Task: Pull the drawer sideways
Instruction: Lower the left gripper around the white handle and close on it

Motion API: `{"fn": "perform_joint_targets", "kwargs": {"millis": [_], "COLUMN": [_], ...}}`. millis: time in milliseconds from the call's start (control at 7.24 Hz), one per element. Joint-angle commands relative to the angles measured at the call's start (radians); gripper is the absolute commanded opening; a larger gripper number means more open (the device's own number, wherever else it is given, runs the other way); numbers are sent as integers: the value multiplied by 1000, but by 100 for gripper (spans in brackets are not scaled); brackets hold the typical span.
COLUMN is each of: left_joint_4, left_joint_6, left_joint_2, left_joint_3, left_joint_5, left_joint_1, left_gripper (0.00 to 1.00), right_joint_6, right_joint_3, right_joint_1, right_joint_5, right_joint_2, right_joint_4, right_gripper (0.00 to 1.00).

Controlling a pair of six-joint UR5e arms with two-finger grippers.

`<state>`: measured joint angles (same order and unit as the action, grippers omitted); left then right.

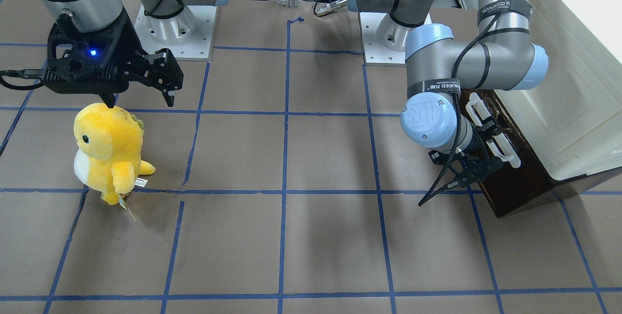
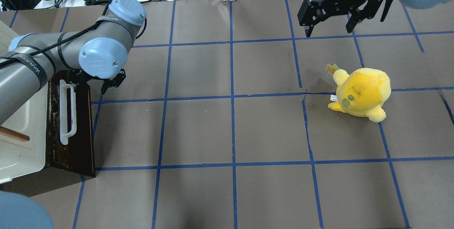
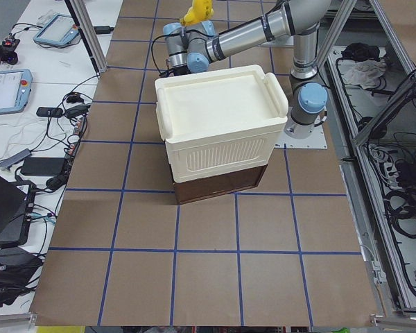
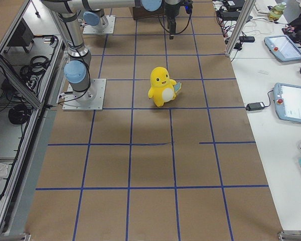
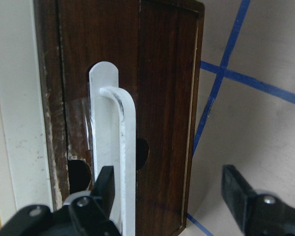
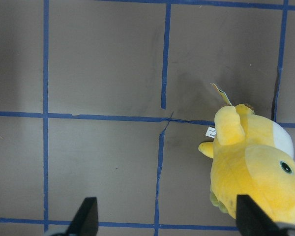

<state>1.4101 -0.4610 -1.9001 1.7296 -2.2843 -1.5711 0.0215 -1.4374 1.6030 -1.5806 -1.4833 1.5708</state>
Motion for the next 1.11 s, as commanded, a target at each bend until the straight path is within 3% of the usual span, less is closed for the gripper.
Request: {"fn": "perform_joint_targets", "kwargs": {"millis": [0, 967], "left_joint_4": [0, 15], "left_joint_6": [-2, 2], "left_joint_2": [-19, -19], "left_joint_3": [-1, 2], "left_joint_5": [-3, 11], "left_joint_1": [25, 86], "left_gripper": [78, 76], "right_joint_6": [0, 0], "right_joint_3": [0, 0], "right_joint_1": [0, 0], "right_joint_5": [1, 1], "right_joint_2": [0, 0], "right_joint_4": [0, 0], "right_gripper": [100, 100]}}
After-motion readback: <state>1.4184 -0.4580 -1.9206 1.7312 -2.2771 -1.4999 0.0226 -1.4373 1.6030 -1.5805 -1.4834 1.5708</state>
